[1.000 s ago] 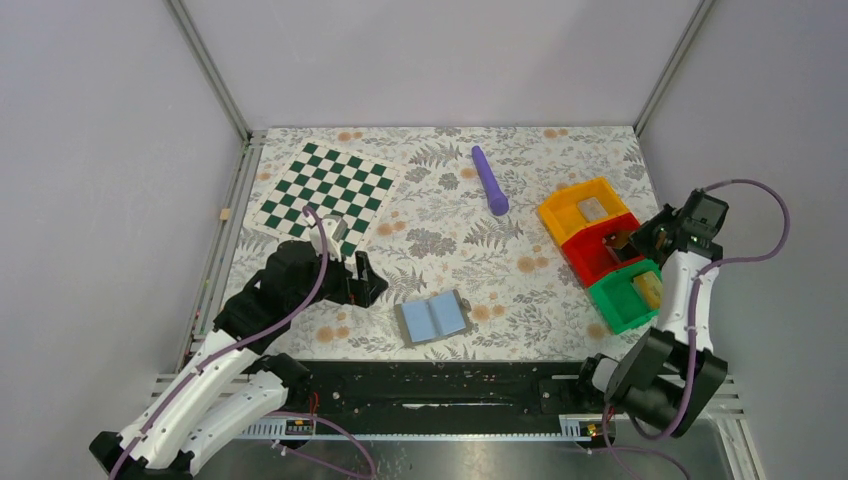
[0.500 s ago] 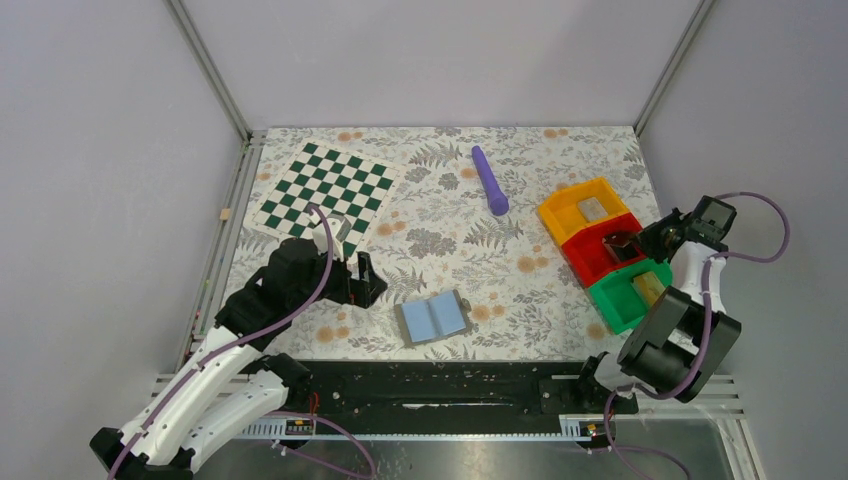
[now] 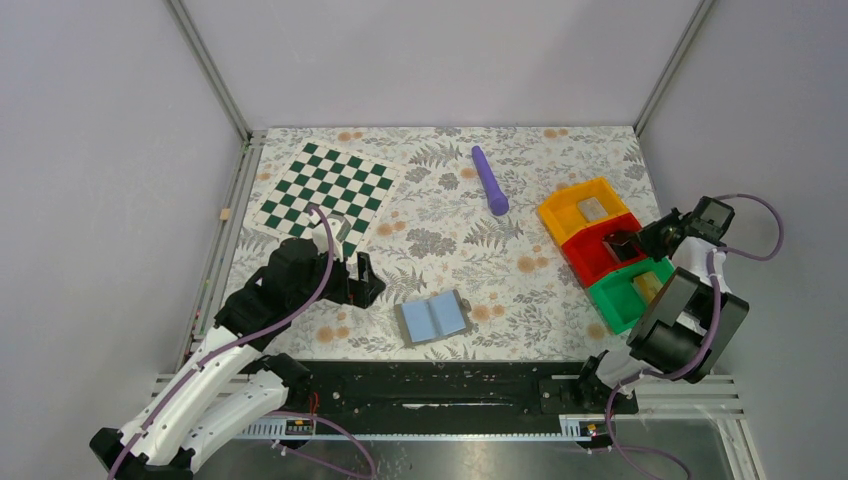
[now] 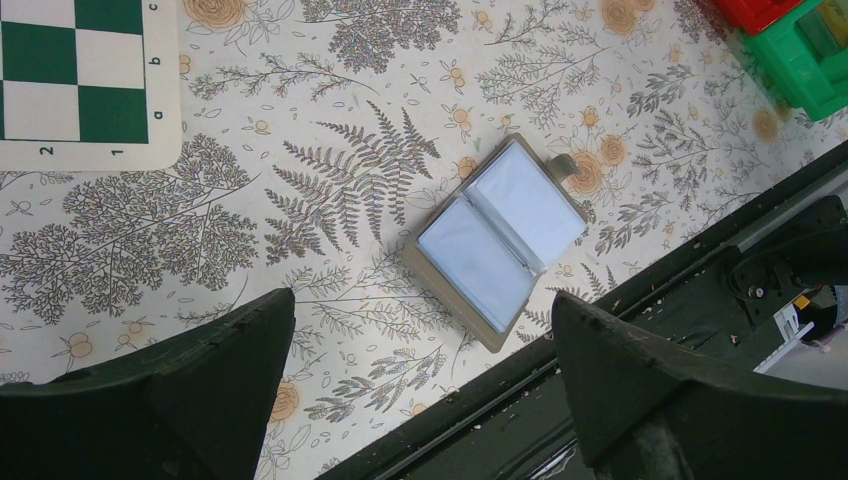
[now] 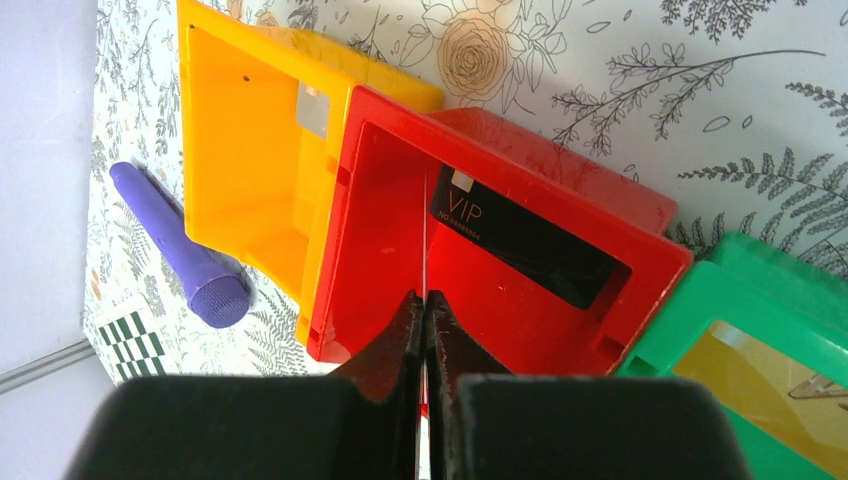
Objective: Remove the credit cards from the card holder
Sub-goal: Place the credit card in the storage box.
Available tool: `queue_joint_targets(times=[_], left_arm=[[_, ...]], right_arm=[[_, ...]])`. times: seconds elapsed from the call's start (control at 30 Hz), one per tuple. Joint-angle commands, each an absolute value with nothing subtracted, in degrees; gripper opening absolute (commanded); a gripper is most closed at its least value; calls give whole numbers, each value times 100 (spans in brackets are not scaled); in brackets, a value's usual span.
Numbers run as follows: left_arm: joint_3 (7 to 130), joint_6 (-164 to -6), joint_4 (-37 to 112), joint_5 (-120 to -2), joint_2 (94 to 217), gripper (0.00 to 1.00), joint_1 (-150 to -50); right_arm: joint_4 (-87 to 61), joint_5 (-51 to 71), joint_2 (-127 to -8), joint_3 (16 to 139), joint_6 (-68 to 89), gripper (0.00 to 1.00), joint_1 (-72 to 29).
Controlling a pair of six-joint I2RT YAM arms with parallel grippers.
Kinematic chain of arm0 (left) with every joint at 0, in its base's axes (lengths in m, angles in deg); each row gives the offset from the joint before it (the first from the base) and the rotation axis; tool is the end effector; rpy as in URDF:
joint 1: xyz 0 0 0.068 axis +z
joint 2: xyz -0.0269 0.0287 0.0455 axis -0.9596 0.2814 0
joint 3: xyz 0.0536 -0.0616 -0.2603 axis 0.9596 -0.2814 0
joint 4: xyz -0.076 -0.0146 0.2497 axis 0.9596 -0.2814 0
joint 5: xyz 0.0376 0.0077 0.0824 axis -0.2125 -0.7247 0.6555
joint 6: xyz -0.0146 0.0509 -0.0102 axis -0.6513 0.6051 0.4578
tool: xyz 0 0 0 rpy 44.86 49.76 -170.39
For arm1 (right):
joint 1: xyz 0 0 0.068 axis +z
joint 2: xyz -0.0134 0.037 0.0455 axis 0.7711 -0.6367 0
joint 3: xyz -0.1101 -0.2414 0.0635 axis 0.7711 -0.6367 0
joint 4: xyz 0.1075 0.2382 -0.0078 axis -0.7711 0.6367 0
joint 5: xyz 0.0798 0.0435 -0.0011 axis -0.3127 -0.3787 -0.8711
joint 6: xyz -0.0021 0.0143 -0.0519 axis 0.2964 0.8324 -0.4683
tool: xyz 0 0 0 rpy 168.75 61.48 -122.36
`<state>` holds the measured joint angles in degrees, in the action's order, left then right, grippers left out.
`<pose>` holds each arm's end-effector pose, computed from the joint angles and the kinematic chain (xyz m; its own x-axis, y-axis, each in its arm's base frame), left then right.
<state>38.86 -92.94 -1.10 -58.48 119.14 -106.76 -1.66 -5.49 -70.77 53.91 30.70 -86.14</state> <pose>0.1209 -0.0831 0.2972 -0.6284 0.0111 -0.7778 0.4288 0.8392 -0.3345 0.2604 -0.1699 0.2208 -0.3662 0.7793 -0.5084 0.5365 0.6233 0.5689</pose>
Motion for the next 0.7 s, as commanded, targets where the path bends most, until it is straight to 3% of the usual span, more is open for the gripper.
queue_joint_targets(times=[0.0, 0.67], left_arm=[[4154, -9196, 64, -5660, 11844, 99, -10646], [4145, -9214, 63, -5655, 11832, 99, -10649]], right_arm=[[-494, -713, -7174, 5554, 3171, 2, -8641], [-741, -552, -7329, 5421, 3264, 4, -8649]])
